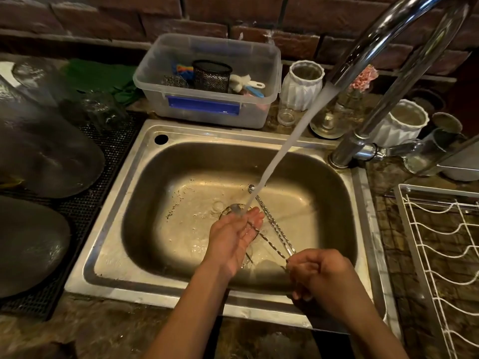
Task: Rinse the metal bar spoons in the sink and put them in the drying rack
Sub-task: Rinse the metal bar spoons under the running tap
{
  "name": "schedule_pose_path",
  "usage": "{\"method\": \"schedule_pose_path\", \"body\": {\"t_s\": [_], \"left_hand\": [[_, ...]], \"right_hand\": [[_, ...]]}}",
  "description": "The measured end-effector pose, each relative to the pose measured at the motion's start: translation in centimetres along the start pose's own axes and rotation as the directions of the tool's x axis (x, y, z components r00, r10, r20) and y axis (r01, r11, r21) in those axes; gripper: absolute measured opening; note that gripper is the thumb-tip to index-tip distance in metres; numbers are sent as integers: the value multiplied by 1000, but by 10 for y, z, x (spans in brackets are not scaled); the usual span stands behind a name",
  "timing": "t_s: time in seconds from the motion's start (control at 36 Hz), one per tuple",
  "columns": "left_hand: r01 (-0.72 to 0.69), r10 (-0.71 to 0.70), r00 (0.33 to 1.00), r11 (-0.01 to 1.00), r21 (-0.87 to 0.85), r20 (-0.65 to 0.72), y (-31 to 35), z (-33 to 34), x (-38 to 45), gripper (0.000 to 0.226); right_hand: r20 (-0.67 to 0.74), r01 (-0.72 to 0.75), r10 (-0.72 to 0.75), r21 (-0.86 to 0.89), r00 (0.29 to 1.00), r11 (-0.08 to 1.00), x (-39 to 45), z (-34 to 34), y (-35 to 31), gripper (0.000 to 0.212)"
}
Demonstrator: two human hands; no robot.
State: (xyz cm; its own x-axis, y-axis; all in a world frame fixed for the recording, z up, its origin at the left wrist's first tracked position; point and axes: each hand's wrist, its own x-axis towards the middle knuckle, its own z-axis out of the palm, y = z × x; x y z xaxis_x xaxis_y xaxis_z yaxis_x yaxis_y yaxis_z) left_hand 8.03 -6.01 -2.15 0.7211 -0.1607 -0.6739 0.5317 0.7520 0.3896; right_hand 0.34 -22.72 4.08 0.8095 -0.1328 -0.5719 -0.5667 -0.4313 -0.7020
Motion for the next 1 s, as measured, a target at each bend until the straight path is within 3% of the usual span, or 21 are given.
{"method": "schedule_pose_path", "body": {"t_s": [0.17, 0.25, 0.36, 0.56, 0.67, 1.0], "left_hand": [[-19, 19, 1000, 1000, -1, 13, 2, -3, 5, 29], [-16, 15, 999, 1000, 11, 44, 3, -1, 5, 17], [1, -1, 1000, 1000, 14, 23, 3, -1, 4, 62], [28, -29, 999, 999, -34, -41, 3, -5, 5, 30], [27, -29, 998, 999, -39, -52, 7, -3, 4, 26], [-32, 40, 998, 990, 141, -57, 8, 5, 1, 21]], "right_hand": [[-25, 64, -66, -74, 997, 995, -7, 2, -4, 9], [-17, 128, -132, -158, 991, 979, -12, 1, -4, 7], [26, 178, -178, -268, 984, 947, -18, -1, -7, 14], [34, 166, -165, -382, 986, 909, -23, -5, -9, 23], [31, 141, -141, -405, 990, 903, -25, -5, -6, 6], [-4, 81, -86, -319, 996, 944, -11, 10, -5, 9]]}}
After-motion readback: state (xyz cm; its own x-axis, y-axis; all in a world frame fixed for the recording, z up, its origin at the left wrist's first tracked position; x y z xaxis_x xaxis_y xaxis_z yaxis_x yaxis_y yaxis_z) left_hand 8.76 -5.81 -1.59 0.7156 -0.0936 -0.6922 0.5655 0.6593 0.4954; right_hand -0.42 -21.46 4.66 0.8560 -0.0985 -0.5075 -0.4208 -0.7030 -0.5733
